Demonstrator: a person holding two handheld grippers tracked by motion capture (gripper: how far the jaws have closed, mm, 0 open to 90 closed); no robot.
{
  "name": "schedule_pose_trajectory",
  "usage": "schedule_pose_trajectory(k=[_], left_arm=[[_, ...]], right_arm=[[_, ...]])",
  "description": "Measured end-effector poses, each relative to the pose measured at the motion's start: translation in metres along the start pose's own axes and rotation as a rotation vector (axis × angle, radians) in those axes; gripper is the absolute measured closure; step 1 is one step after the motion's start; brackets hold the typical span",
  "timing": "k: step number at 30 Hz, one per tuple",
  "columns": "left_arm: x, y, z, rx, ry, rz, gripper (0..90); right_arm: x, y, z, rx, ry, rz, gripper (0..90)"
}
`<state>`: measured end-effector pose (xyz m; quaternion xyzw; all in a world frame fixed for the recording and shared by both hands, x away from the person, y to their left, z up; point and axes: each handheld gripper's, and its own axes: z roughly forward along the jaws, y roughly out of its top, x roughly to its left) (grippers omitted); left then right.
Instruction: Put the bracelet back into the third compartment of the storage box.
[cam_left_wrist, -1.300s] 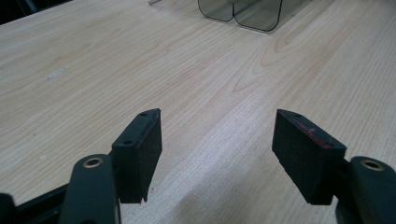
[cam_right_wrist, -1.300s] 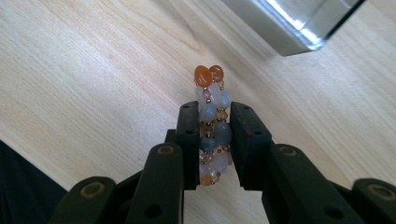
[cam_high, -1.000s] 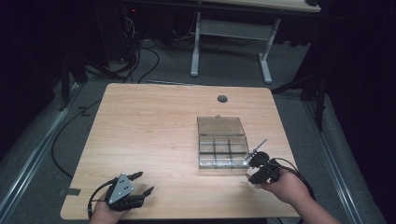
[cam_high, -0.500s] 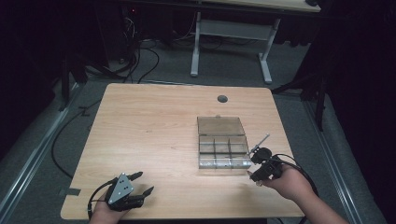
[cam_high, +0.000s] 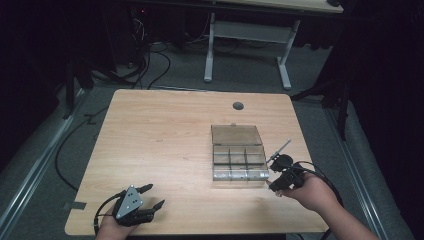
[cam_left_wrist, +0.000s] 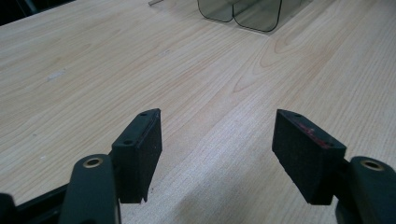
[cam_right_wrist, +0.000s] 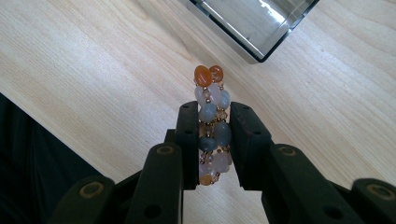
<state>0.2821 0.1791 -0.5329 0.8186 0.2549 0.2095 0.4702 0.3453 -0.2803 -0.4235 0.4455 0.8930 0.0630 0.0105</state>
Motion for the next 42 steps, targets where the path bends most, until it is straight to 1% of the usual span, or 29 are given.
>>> schedule_pose_trajectory(k=[8, 13, 16, 20, 21, 22, 27, 30, 32, 34, 35, 36, 38, 40, 41, 42], left_arm=[[0.0, 0.0, 0.0, 0.0, 0.0, 0.001, 33.7], [0.0, 0.0, 0.0, 0.0, -0.001, 0.001, 33.7], [0.0, 0.0, 0.0, 0.0, -0.001, 0.001, 33.7], [0.0, 0.0, 0.0, -0.001, -0.002, -0.001, 33.7], [0.0, 0.0, 0.0, 0.0, -0.002, 0.0, 33.7], [0.0, 0.0, 0.0, 0.0, -0.001, 0.0, 33.7], [0.0, 0.0, 0.0, 0.0, -0.001, 0.001, 33.7], [0.0, 0.0, 0.0, -0.001, -0.002, 0.0, 33.7], [0.0, 0.0, 0.0, -0.001, -0.002, 0.0, 33.7], [0.0, 0.0, 0.0, -0.002, -0.003, -0.001, 33.7], [0.0, 0.0, 0.0, -0.002, -0.003, -0.001, 33.7], [0.0, 0.0, 0.0, -0.002, -0.003, -0.001, 33.7], [0.0, 0.0, 0.0, -0.003, -0.004, -0.001, 33.7], [0.0, 0.0, 0.0, -0.003, -0.004, -0.002, 33.7], [0.0, 0.0, 0.0, -0.005, -0.003, -0.002, 33.7], [0.0, 0.0, 0.0, -0.004, -0.004, -0.002, 33.7]], right_arm=[[0.0, 0.002, -0.005, 0.002, -0.002, -0.007, 74.6], [0.001, 0.004, -0.008, 0.008, -0.004, -0.002, 74.6], [-0.001, 0.007, -0.01, 0.002, -0.005, -0.014, 74.6], [-0.002, 0.012, -0.014, -0.008, -0.005, -0.005, 74.6], [-0.003, 0.014, -0.015, -0.01, -0.006, -0.018, 74.6], [-0.003, 0.016, -0.016, -0.009, -0.008, -0.009, 74.6], [-0.003, 0.025, -0.018, -0.011, -0.016, -0.013, 74.6], [-0.003, 0.03, -0.018, -0.007, -0.02, 0.002, 74.6], [-0.004, 0.034, -0.018, -0.012, -0.021, -0.014, 74.6], [-0.003, 0.037, -0.019, -0.008, -0.019, 0.006, 74.6], [-0.005, 0.04, -0.018, -0.016, -0.021, -0.024, 74.6], [-0.005, 0.041, -0.018, -0.018, -0.021, -0.026, 74.6], [-0.005, 0.045, -0.018, -0.015, -0.021, -0.013, 74.6], [-0.007, 0.049, -0.018, -0.017, -0.025, -0.028, 74.6], [-0.007, 0.05, -0.019, -0.017, -0.02, -0.004, 74.6], [-0.009, 0.052, -0.018, -0.026, -0.023, -0.023, 74.6]])
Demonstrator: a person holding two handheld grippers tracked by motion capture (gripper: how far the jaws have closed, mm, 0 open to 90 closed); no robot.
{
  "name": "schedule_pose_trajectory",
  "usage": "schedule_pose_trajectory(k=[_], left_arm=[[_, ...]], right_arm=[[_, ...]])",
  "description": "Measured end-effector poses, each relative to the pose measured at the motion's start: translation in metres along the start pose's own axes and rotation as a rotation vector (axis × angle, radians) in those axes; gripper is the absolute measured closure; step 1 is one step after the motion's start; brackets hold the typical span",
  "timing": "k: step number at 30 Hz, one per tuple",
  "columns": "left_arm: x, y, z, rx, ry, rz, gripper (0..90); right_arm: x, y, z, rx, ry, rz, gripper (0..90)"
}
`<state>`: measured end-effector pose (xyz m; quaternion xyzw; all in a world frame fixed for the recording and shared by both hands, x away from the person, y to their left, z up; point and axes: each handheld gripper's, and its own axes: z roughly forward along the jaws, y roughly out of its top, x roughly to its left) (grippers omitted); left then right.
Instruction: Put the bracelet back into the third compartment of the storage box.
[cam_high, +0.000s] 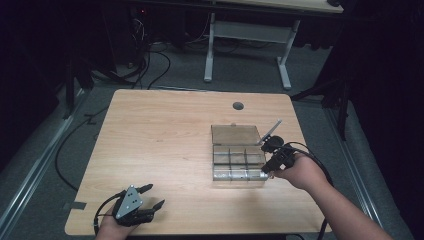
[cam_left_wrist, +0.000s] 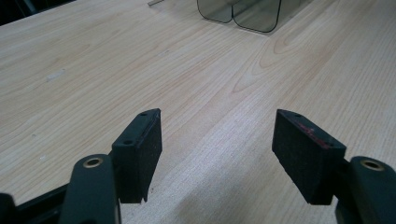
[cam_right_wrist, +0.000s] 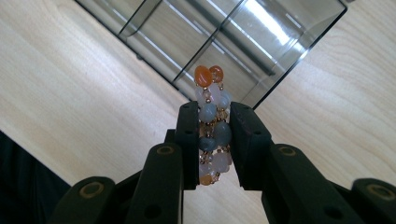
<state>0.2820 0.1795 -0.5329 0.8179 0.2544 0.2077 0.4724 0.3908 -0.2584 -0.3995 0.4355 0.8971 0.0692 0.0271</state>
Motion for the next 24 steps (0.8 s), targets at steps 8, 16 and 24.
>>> schedule_pose_trajectory(k=[8, 16, 24], left_arm=[[0.0, 0.0, 0.0, 0.0, -0.001, 0.0, 33.8], [0.0, 0.0, 0.0, -0.003, -0.002, -0.001, 33.7], [0.0, 0.0, 0.0, -0.003, -0.004, 0.0, 33.7]], right_arm=[[-0.006, 0.014, 0.005, 0.007, -0.008, 0.006, 74.6], [-0.015, 0.029, 0.014, 0.012, -0.012, 0.025, 74.6], [-0.026, 0.045, 0.026, 0.019, -0.015, 0.02, 74.5]])
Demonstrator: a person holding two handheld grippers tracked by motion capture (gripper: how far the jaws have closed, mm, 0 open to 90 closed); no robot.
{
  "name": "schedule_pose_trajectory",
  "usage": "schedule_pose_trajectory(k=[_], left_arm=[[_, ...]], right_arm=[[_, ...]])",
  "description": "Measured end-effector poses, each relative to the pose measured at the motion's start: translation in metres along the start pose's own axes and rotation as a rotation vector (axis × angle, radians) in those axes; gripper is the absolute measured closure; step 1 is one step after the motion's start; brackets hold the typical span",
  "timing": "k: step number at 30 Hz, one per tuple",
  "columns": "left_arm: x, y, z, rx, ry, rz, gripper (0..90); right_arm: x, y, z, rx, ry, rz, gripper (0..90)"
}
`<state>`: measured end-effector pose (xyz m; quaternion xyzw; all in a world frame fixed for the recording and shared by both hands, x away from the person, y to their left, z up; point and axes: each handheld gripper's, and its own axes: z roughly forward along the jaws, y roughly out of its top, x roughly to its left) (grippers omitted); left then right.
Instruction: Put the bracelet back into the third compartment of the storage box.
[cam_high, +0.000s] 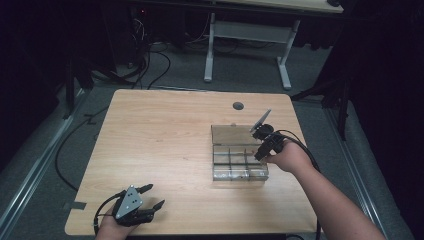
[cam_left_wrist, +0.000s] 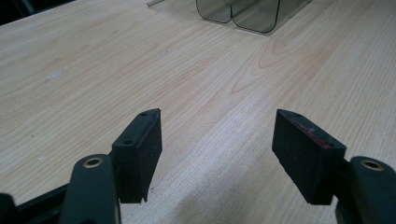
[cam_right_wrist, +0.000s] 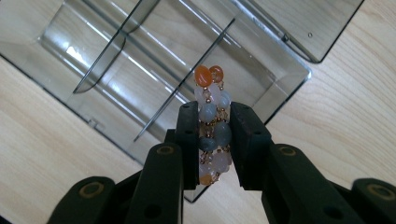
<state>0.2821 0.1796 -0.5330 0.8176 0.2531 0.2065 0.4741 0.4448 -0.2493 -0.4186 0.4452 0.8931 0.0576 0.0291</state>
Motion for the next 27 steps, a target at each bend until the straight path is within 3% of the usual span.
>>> schedule_pose_trajectory(k=[4, 5, 7, 20, 21, 23, 24, 26, 27], left_arm=[[0.0, 0.0, 0.0, 0.0, -0.002, 0.0, 33.7], [0.0, 0.0, 0.0, 0.0, -0.002, 0.001, 33.7], [0.0, 0.0, 0.0, 0.0, -0.002, 0.001, 33.8], [0.0, 0.0, 0.0, 0.002, -0.002, 0.004, 33.7], [0.0, 0.0, 0.0, 0.002, -0.002, 0.004, 33.8], [0.0, 0.0, 0.0, 0.004, -0.002, 0.005, 33.7], [0.0, 0.0, 0.0, 0.004, -0.002, 0.005, 33.7], [0.0, 0.0, 0.0, 0.004, -0.002, 0.005, 33.8], [0.0, 0.0, 0.0, 0.005, -0.002, 0.005, 33.7]], right_arm=[[-0.004, 0.006, 0.006, 0.004, -0.001, 0.004, 74.5], [-0.003, 0.008, 0.007, 0.012, 0.0, 0.032, 74.6], [-0.007, 0.01, 0.009, 0.001, 0.005, 0.005, 74.5], [-0.018, 0.018, 0.024, 0.028, 0.01, 0.041, 74.5], [-0.019, 0.019, 0.027, 0.022, 0.01, 0.025, 74.5], [-0.018, 0.019, 0.031, 0.031, 0.017, 0.055, 74.5], [-0.02, 0.019, 0.035, 0.023, 0.02, 0.023, 74.4], [-0.019, 0.02, 0.039, 0.031, 0.011, 0.024, 74.4], [-0.018, 0.02, 0.041, 0.041, 0.01, 0.051, 74.4]])
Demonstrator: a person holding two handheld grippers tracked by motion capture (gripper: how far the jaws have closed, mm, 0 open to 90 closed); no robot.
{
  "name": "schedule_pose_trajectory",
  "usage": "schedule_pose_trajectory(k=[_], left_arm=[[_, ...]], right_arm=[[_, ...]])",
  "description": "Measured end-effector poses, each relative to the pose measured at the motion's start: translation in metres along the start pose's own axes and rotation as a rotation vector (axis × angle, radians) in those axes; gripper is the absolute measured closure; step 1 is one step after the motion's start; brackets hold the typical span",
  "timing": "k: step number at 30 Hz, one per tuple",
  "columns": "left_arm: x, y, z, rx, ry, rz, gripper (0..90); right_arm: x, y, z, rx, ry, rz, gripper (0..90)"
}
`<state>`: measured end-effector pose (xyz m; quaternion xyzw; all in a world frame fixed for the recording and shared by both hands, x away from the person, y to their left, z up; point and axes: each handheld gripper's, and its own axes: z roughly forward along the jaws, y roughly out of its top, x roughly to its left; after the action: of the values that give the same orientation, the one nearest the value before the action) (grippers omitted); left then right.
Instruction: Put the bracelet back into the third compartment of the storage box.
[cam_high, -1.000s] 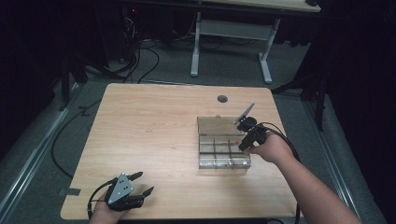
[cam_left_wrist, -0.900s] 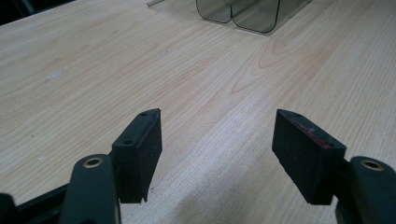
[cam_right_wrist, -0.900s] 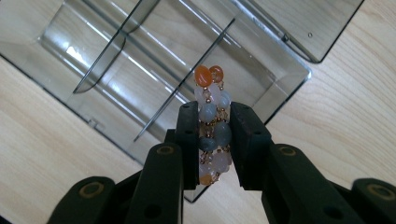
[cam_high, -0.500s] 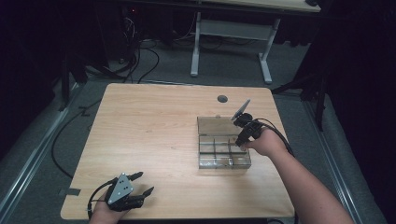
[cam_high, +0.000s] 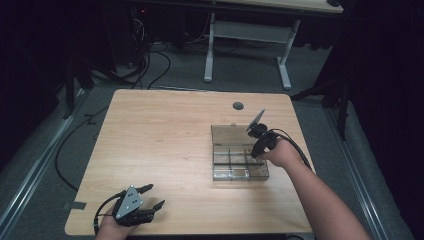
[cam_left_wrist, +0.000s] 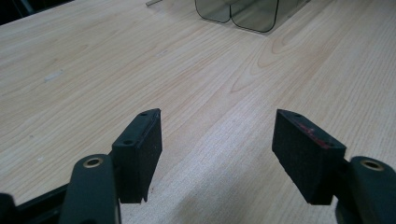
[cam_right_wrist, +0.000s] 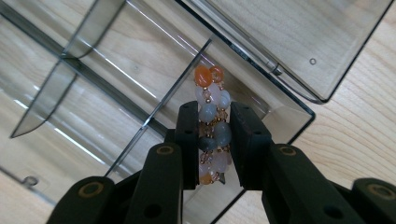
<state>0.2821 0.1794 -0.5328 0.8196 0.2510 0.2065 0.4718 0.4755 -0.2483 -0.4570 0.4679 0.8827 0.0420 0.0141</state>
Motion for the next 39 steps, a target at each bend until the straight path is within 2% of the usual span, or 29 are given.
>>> schedule_pose_trajectory(k=[1, 2, 4, 9, 10, 16, 20, 25, 34, 36, 39], left_arm=[[0.0, 0.0, 0.0, 0.0, 0.0, 0.0, 33.7], [0.0, 0.0, 0.0, 0.0, 0.0, 0.0, 33.8], [0.0, 0.0, 0.0, 0.001, 0.0, 0.0, 33.8], [0.0, 0.0, 0.0, 0.0, -0.001, 0.0, 33.8], [0.0, 0.0, 0.0, 0.0, -0.001, 0.0, 33.8], [0.0, 0.0, 0.0, 0.0, -0.001, 0.0, 33.8], [0.0, 0.0, 0.0, 0.0, -0.002, 0.0, 33.8], [0.0, 0.0, 0.0, -0.001, -0.002, 0.0, 33.8], [0.0, 0.0, 0.0, 0.0, -0.001, -0.001, 33.8], [0.0, 0.0, 0.0, 0.001, -0.001, -0.001, 33.8], [0.0, 0.0, 0.0, 0.001, 0.0, 0.0, 33.8]], right_arm=[[-0.002, 0.001, 0.002, -0.001, -0.007, -0.02, 74.4], [-0.002, 0.001, 0.004, 0.0, -0.005, -0.01, 74.4], [-0.003, 0.001, 0.007, -0.006, -0.012, -0.027, 74.3], [-0.003, 0.004, 0.014, 0.003, -0.033, -0.03, 74.3], [-0.003, 0.004, 0.015, 0.005, -0.029, -0.02, 74.2], [-0.001, 0.006, 0.021, 0.017, -0.035, -0.029, 73.4], [-0.002, 0.006, 0.018, 0.013, -0.032, -0.02, 69.5], [-0.003, 0.005, 0.012, -0.007, -0.024, -0.021, 69.6], [-0.005, 0.001, -0.001, -0.031, 0.004, 0.025, 69.6], [-0.007, 0.0, -0.004, -0.047, 0.008, 0.007, 69.6], [-0.006, -0.001, -0.01, -0.054, 0.011, 0.02, 69.5]])
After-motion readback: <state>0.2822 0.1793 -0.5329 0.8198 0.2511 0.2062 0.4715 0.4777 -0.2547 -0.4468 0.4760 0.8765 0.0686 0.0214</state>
